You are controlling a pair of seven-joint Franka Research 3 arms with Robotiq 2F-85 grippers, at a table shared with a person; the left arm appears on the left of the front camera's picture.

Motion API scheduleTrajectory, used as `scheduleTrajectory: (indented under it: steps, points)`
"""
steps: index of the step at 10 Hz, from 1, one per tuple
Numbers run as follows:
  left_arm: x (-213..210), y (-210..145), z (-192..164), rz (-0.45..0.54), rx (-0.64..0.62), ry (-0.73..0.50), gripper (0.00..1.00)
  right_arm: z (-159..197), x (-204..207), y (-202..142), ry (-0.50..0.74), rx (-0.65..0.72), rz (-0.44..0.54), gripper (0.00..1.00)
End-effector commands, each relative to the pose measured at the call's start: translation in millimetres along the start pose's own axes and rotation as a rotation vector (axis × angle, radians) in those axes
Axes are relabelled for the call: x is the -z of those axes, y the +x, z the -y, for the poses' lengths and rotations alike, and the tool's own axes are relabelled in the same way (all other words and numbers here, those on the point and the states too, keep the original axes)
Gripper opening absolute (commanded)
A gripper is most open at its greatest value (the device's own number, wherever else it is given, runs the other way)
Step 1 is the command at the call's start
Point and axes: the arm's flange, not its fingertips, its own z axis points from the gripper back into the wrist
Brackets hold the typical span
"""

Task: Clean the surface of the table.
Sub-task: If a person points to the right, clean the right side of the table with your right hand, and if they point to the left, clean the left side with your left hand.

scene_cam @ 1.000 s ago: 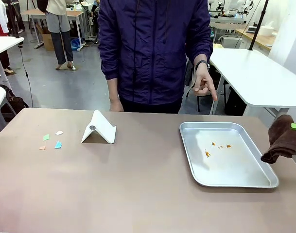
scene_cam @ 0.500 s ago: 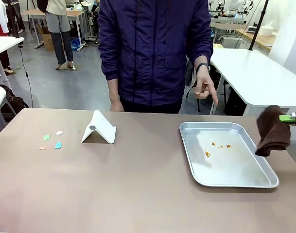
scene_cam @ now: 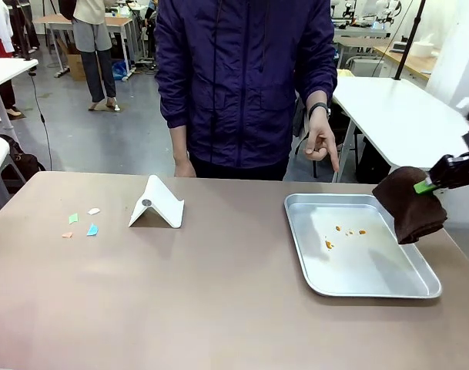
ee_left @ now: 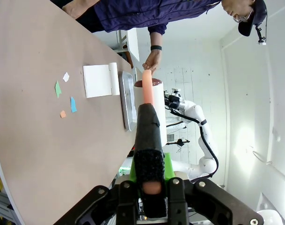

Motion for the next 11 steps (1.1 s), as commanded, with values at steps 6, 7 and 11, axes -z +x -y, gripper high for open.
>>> scheduleTrajectory:
  steps: [6,7,11]
  points:
    - [0,-4,6,-0.004,0.003,0.002,0.0,-15,113,30,-0.125,0.088,-0.084,0.09]
    - [0,-4,6,-0.004,0.003,0.002,0.0,-21,123,30,-0.105,0.092,-0.074,0.09]
    - [0,-4,6,-0.004,0.003,0.002,0.0,-47,168,31,-0.052,0.077,-0.106,0.09]
